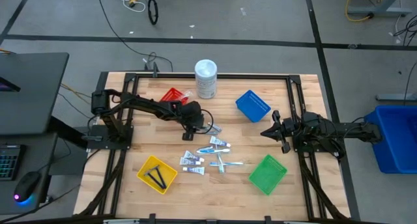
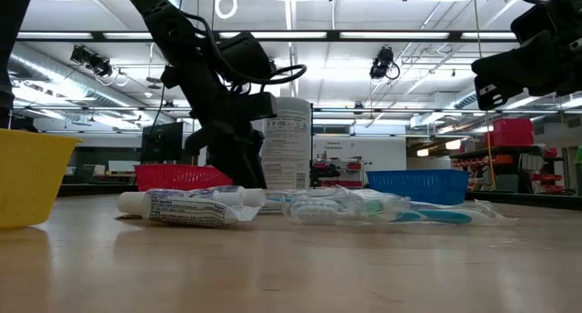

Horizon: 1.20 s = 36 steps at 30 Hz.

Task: Pick & Place Travel size toiletries
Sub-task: Put the silver nail clipper into the blue basket

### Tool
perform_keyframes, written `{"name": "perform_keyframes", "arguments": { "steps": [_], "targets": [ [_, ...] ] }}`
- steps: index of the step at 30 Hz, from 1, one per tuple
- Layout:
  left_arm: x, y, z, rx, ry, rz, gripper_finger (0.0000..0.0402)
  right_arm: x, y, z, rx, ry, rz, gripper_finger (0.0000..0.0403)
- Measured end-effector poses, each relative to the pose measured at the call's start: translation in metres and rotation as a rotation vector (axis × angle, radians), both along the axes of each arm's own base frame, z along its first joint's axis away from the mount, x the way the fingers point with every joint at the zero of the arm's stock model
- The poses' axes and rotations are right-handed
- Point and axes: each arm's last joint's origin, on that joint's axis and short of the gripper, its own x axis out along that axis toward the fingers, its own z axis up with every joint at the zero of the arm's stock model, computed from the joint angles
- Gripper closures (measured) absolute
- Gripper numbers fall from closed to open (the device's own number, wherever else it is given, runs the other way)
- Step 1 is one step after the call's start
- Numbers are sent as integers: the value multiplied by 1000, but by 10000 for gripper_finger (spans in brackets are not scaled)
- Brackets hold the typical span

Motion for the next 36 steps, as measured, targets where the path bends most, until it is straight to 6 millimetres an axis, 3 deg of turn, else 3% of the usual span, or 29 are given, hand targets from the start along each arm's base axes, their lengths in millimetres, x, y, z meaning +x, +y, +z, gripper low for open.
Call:
{"name": "perform_keyframes", "arguments": {
  "steps": [36],
  "targets": [
    [-18,2,-24,-72,-80,-10,212,0,0,0,0,0,0,390]
  ]
}}
